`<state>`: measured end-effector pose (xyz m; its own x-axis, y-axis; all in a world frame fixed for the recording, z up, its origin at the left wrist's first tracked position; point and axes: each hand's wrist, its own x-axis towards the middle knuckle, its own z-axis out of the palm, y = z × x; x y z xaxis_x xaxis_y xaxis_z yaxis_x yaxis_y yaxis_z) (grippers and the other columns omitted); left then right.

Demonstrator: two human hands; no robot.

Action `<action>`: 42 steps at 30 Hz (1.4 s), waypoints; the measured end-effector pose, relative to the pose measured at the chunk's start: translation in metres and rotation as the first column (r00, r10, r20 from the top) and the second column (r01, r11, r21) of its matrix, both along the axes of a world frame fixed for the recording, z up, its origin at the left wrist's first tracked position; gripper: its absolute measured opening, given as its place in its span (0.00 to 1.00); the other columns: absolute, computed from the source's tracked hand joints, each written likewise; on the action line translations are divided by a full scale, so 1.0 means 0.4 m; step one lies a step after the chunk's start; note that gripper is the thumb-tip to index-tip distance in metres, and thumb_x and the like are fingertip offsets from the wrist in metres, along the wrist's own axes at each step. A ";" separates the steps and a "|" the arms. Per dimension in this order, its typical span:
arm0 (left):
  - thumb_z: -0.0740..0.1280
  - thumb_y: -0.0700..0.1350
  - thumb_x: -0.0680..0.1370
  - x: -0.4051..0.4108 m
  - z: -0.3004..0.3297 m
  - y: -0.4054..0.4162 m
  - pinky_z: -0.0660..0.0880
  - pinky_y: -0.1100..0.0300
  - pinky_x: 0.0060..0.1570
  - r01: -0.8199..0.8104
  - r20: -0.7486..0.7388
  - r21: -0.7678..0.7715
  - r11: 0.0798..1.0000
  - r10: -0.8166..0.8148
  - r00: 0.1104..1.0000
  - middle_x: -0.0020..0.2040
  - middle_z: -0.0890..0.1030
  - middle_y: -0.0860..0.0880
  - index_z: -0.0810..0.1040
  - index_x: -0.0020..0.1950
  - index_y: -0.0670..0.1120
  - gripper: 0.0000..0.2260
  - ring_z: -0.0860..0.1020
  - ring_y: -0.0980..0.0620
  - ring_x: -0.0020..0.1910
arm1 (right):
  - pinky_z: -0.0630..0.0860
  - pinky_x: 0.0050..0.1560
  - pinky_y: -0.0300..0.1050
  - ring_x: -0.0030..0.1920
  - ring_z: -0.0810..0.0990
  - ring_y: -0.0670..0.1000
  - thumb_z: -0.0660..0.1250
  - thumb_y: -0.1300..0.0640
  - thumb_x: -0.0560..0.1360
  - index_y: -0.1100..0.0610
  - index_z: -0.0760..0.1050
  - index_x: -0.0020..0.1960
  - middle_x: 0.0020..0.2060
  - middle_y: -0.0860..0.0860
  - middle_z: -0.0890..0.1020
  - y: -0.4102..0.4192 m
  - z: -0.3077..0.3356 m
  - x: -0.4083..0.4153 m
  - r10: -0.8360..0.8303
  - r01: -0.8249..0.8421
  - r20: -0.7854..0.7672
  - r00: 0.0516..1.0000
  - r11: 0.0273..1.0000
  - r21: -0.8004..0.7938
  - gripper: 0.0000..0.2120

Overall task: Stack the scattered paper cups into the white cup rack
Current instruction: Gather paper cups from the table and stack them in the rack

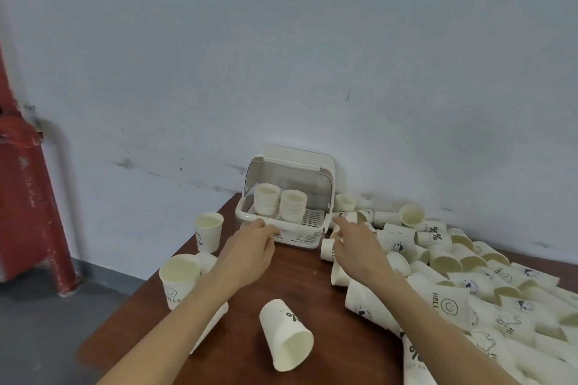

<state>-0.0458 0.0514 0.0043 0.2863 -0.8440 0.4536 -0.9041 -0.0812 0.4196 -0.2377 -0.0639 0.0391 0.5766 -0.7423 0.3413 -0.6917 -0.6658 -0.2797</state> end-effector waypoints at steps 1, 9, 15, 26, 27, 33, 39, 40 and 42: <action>0.58 0.46 0.80 -0.014 -0.003 0.019 0.75 0.50 0.52 0.019 0.002 0.017 1.000 -0.019 1.000 0.55 0.76 0.54 0.77 0.62 0.53 0.13 0.77 0.50 0.52 | 0.70 0.54 0.50 0.58 0.71 0.55 0.58 0.61 0.75 0.54 0.68 0.67 0.53 0.53 0.79 0.015 -0.003 -0.011 0.006 -0.006 0.010 1.000 1.000 0.005 0.20; 0.57 0.43 0.79 -0.117 -0.042 0.142 0.72 0.56 0.46 0.120 0.060 0.172 0.978 -0.132 0.989 0.52 0.73 0.57 0.76 0.57 0.56 0.13 0.77 0.51 0.49 | 0.70 0.47 0.48 0.56 0.72 0.56 0.57 0.61 0.75 0.53 0.68 0.68 0.53 0.55 0.77 0.106 -0.032 -0.049 0.014 -0.015 0.037 0.999 0.999 0.033 0.21; 0.55 0.39 0.77 -0.177 -0.058 0.198 0.71 0.53 0.49 0.187 0.148 0.433 0.882 -0.274 0.950 0.54 0.72 0.54 0.75 0.63 0.61 0.22 0.75 0.48 0.52 | 0.75 0.53 0.55 0.55 0.73 0.57 0.57 0.59 0.75 0.51 0.66 0.69 0.56 0.54 0.76 0.152 -0.037 -0.061 0.014 -0.014 0.031 0.999 1.000 0.011 0.23; 0.59 0.37 0.76 -0.221 -0.092 0.175 0.67 0.51 0.41 -0.066 0.529 0.582 0.811 -0.316 0.788 0.57 0.77 0.45 0.71 0.65 0.46 0.17 0.73 0.45 0.58 | 0.71 0.56 0.51 0.59 0.72 0.57 0.57 0.62 0.76 0.56 0.68 0.67 0.55 0.55 0.78 0.180 -0.072 -0.099 -0.004 0.005 -0.012 1.000 0.999 0.032 0.20; 0.60 0.37 0.76 -0.221 -0.092 0.169 0.68 0.51 0.42 -0.072 0.530 0.572 0.817 -0.301 0.793 0.57 0.77 0.45 0.72 0.64 0.46 0.16 0.73 0.45 0.57 | 0.71 0.55 0.51 0.58 0.72 0.56 0.57 0.62 0.76 0.56 0.69 0.67 0.55 0.55 0.78 0.177 -0.075 -0.102 -0.010 0.011 -0.019 1.000 0.999 0.035 0.19; 0.59 0.41 0.77 -0.218 -0.076 0.135 0.69 0.54 0.45 -0.021 0.394 0.417 0.909 -0.160 0.905 0.57 0.78 0.50 0.71 0.63 0.49 0.14 0.73 0.49 0.56 | 0.69 0.53 0.49 0.62 0.70 0.54 0.57 0.61 0.76 0.54 0.67 0.69 0.58 0.52 0.77 0.154 -0.085 -0.121 -0.054 0.056 -0.029 0.998 0.997 0.053 0.21; 0.54 0.49 0.81 -0.226 -0.053 0.098 0.73 0.53 0.46 0.051 0.195 0.181 0.982 -0.087 0.977 0.50 0.78 0.55 0.72 0.56 0.53 0.08 0.76 0.52 0.51 | 0.71 0.60 0.54 0.63 0.69 0.54 0.57 0.59 0.77 0.53 0.65 0.72 0.60 0.52 0.76 0.113 -0.096 -0.159 -0.062 0.062 -0.005 0.998 0.994 0.087 0.23; 0.54 0.51 0.82 -0.229 -0.055 0.090 0.73 0.54 0.45 0.059 0.184 0.142 0.988 -0.085 0.979 0.48 0.78 0.56 0.72 0.54 0.53 0.08 0.76 0.53 0.49 | 0.71 0.61 0.52 0.63 0.69 0.54 0.57 0.60 0.77 0.53 0.64 0.73 0.61 0.51 0.76 0.107 -0.097 -0.167 -0.061 0.061 0.005 0.998 0.995 0.084 0.24; 0.53 0.53 0.82 -0.238 -0.060 0.072 0.73 0.56 0.42 0.072 0.157 0.077 0.994 -0.083 0.984 0.47 0.78 0.57 0.71 0.53 0.55 0.08 0.76 0.55 0.46 | 0.70 0.61 0.49 0.63 0.69 0.53 0.57 0.61 0.77 0.53 0.64 0.73 0.62 0.51 0.76 0.095 -0.099 -0.182 -0.062 0.060 0.027 0.998 0.996 0.067 0.25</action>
